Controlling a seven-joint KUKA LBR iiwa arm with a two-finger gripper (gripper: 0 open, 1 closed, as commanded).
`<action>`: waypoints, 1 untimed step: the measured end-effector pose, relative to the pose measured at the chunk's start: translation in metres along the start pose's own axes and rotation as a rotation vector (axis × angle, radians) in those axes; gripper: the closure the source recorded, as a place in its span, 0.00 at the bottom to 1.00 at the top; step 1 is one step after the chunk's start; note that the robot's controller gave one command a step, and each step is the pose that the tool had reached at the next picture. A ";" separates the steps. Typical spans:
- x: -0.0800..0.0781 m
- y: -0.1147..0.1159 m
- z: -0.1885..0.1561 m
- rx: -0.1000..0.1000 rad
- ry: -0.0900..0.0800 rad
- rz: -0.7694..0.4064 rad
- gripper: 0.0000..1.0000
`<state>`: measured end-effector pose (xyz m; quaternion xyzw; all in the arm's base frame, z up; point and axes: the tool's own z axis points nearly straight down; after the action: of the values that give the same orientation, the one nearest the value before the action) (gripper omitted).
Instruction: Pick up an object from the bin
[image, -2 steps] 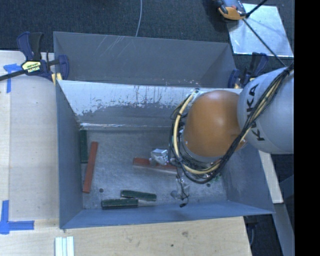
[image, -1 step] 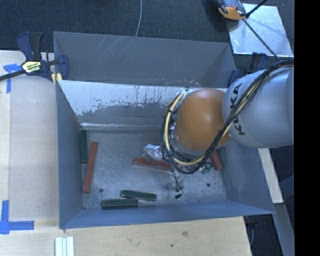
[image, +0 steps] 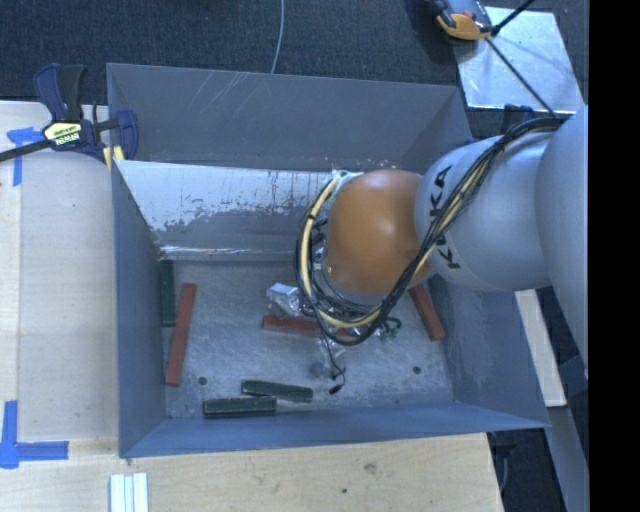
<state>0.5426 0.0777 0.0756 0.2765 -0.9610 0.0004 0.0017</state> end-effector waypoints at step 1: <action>0.007 -0.073 0.005 0.003 -0.009 0.101 1.00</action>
Offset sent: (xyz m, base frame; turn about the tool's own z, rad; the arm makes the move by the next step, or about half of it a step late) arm 0.0000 0.0000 0.0000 0.0000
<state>0.5752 0.0116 0.0710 0.2277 -0.9737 0.0006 -0.0030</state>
